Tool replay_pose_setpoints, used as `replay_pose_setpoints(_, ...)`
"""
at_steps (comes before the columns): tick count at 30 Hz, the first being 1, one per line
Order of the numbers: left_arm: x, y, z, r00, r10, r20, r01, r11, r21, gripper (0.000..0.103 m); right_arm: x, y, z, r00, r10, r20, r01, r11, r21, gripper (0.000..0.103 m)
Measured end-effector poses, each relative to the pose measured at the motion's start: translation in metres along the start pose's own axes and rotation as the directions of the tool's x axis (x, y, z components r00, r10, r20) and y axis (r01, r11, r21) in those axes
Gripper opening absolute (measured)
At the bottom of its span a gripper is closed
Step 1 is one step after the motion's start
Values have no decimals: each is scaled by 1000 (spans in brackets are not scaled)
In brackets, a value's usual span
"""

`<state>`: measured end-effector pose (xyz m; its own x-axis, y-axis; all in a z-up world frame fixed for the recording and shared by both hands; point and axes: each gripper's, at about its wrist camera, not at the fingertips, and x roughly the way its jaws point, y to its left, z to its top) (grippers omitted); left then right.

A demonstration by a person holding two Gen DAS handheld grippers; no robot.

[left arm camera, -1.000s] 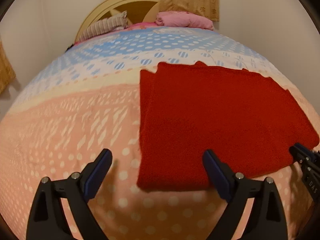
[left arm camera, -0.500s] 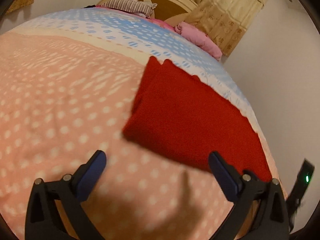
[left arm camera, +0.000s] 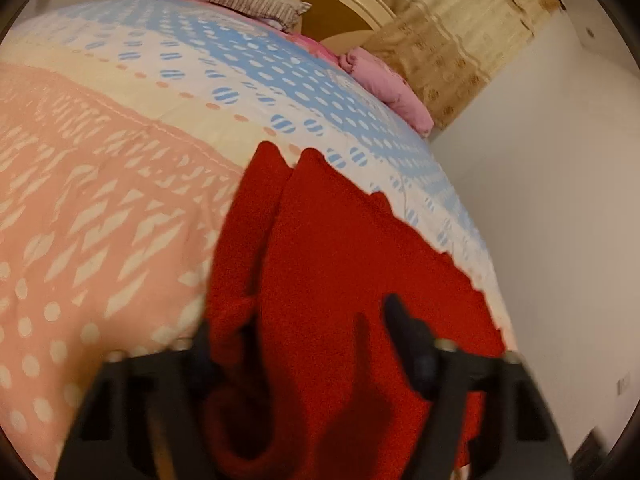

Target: Fold small clothes

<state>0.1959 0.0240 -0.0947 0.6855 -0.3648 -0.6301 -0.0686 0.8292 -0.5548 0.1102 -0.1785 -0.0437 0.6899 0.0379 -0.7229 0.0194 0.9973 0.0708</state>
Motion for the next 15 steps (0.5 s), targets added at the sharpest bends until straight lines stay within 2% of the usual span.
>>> replay_pose_setpoints(1, -1, 3, -1, 1000, 2, 4, -2, 1000, -9, 49, -3, 2, 3, 1000, 18, 13, -18, 1000, 5, 18)
replay_pose_setpoints(2, -2, 5, -1, 1000, 5, 6, -5, 1000, -21, 44, -5, 4, 8, 999, 47, 24, -47, 999, 19, 18)
replay_pose_setpoints(5, -4, 4, -1, 1000, 20, 9, -20, 1000, -11, 44, -1, 17, 29, 991, 126, 37, -128, 990, 63, 18)
replay_pose_setpoints(8, -3, 1, -3, 999, 37, 15, -37, 999, 10, 45, 15, 41, 43, 988, 146, 40, -147, 989, 21, 18)
replay_pose_setpoints(11, 3, 4, -1, 999, 44, 8, -44, 999, -4, 47, 41, 54, 39, 986, 162, -27, -162, 987, 19, 18)
replay_pose_setpoints(13, 4, 3, 0, 999, 49, 14, -49, 999, 2, 47, 45, 56, 34, 988, 153, -16, -153, 988, 9, 18)
replay_pose_setpoints(15, 4, -4, 0, 998, 59, 22, -60, 998, 36, 45, 44, 50, 35, 984, 178, -13, -177, 983, 36, 18)
